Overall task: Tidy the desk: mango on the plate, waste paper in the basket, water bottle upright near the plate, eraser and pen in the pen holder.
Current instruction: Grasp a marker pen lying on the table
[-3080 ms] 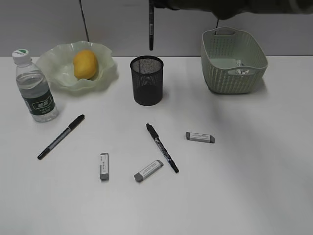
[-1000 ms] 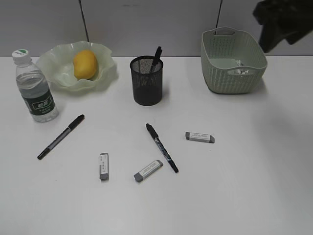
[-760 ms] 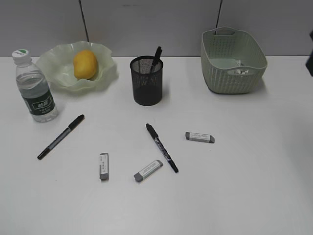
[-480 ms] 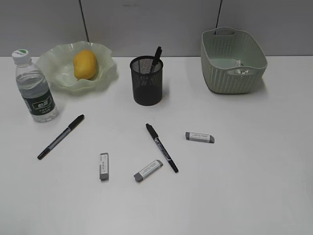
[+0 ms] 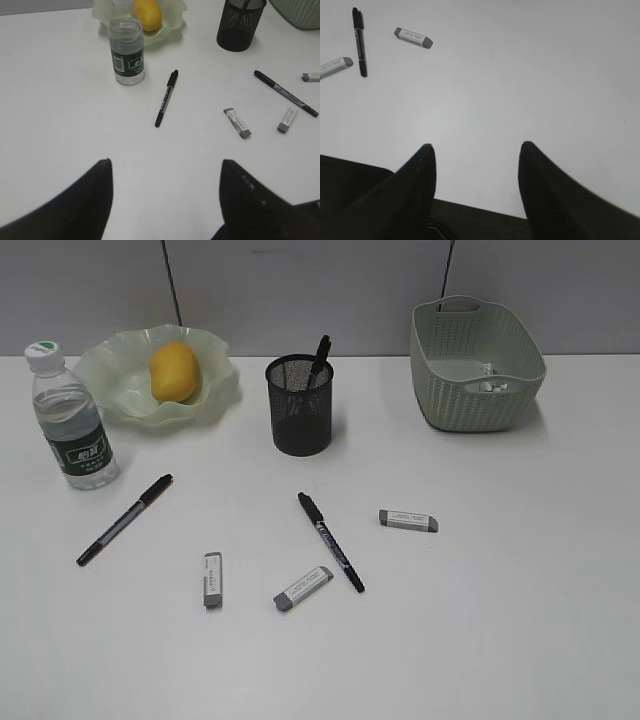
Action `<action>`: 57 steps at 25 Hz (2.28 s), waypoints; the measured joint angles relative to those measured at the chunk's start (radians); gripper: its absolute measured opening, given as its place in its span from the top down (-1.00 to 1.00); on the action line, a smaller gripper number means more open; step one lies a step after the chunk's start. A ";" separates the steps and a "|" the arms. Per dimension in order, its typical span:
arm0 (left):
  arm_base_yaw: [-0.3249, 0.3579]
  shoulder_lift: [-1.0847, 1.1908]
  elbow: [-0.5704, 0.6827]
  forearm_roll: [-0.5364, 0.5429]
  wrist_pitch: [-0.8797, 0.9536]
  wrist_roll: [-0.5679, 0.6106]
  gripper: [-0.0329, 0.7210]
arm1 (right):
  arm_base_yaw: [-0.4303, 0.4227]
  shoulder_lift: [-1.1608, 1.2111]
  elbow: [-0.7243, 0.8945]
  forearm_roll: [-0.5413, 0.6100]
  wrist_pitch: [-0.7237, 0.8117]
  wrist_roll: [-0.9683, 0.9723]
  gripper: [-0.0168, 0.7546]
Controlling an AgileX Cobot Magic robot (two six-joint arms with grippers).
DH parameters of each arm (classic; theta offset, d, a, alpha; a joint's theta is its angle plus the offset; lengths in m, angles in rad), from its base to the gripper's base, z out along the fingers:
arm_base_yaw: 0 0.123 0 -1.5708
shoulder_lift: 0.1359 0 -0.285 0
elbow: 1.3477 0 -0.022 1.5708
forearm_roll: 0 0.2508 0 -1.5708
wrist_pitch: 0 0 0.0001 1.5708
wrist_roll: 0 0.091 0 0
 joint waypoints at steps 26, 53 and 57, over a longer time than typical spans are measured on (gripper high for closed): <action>0.000 0.686 -0.190 0.000 -0.252 0.096 -0.42 | 0.000 -0.233 0.075 -0.001 -0.020 0.001 -0.15; -0.128 1.791 -0.850 0.025 -0.031 0.249 -0.42 | 0.000 -0.233 0.075 -0.004 -0.026 0.001 -0.15; -0.128 1.892 -0.931 0.025 -0.004 0.250 -0.42 | 0.000 -0.233 0.075 -0.004 -0.026 0.001 -0.15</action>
